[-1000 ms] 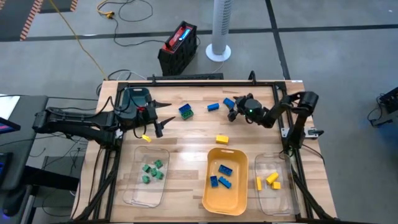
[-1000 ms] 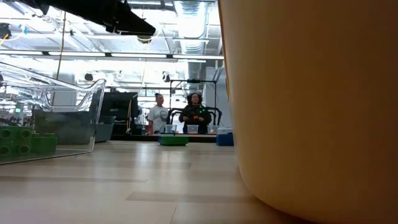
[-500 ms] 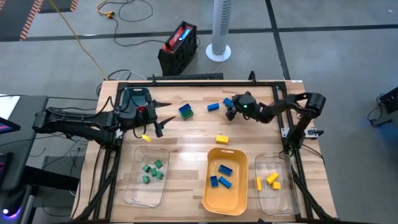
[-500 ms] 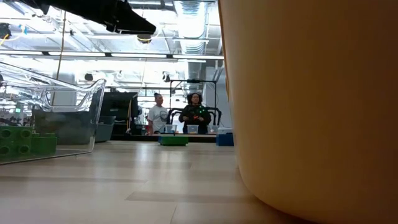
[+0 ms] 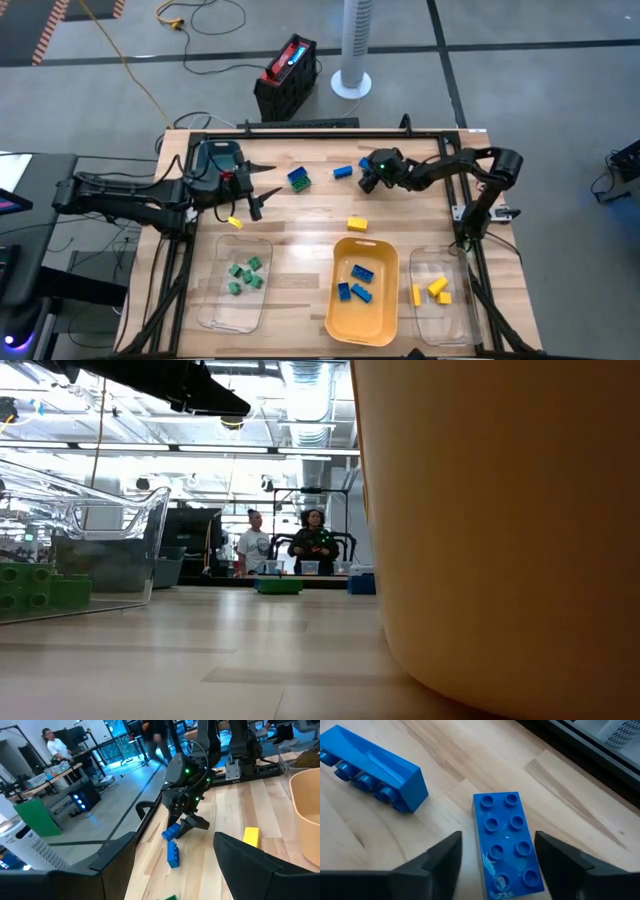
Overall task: Sort blocks
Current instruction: Put the blue game piece into the yellow bin
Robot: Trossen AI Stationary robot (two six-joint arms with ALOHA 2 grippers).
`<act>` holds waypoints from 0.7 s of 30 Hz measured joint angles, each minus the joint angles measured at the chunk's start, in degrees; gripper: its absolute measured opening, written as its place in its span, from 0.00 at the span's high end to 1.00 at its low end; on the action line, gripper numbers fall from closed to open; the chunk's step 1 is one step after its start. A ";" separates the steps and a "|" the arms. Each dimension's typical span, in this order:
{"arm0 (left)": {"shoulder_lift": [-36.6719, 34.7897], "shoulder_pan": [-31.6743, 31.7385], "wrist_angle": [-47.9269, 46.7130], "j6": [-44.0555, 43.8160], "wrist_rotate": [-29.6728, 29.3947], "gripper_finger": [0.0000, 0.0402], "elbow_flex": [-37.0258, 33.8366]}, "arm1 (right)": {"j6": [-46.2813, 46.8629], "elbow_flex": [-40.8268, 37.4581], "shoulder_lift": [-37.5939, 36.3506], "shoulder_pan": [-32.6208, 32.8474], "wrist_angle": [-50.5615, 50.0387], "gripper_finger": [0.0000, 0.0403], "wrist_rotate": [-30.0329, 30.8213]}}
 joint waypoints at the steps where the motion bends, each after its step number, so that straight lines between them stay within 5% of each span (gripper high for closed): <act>1: 0.00 0.01 -0.02 0.11 0.00 0.35 0.00 | -0.04 0.00 0.00 0.00 -0.02 0.38 0.02; 7: 0.00 0.01 -0.02 0.13 0.00 0.35 0.00 | -1.41 0.01 -0.10 0.04 -0.39 0.70 -0.02; 13: 0.00 0.01 -0.10 0.05 0.00 0.35 0.00 | -1.74 0.01 -1.46 0.16 -2.98 0.71 -0.24; 21: 0.00 0.01 -0.83 -0.06 -0.13 0.35 0.02 | -1.04 -0.04 -14.35 1.74 -13.01 0.71 -0.38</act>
